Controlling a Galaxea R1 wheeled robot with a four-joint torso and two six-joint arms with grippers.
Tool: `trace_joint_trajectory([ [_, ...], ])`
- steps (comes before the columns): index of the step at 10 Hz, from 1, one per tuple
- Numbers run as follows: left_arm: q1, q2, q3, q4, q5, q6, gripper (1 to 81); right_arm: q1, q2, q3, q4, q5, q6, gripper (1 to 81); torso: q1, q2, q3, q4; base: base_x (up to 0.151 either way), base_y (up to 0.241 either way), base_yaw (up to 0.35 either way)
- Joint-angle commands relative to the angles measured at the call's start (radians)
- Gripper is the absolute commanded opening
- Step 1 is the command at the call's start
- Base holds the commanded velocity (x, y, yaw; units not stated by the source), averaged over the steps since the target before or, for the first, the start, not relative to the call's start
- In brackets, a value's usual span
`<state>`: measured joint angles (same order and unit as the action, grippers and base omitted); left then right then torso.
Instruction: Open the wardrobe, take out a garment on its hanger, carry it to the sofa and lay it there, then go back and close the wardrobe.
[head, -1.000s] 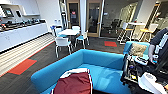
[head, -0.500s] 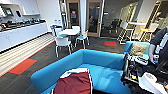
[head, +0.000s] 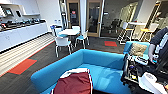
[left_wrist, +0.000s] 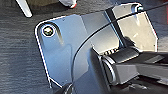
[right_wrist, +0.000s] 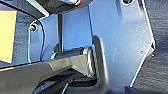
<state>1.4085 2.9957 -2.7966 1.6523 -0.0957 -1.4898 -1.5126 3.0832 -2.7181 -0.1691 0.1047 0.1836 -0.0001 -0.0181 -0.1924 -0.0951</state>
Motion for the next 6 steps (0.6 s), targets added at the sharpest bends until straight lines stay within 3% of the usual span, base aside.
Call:
trace_joint_trajectory([
  [1,-0.026,0.013,-0.014,-0.016,0.065,0.006,81.1,0.022,0.004,-0.003,-0.004,-0.057,-0.003,81.1,0.000,0.000,0.000,0.000,0.000,0.000,0.000],
  [3,-0.029,0.031,-0.014,-0.014,0.132,0.011,81.1,0.021,0.004,-0.003,-0.003,-0.057,-0.003,81.1,0.000,0.000,0.000,0.000,0.000,0.000,0.000],
  [6,-0.029,0.028,-0.014,-0.017,0.134,0.005,81.1,0.021,0.002,-0.005,-0.004,-0.057,-0.003,81.1,0.000,0.000,0.000,0.000,0.000,0.000,0.000],
])
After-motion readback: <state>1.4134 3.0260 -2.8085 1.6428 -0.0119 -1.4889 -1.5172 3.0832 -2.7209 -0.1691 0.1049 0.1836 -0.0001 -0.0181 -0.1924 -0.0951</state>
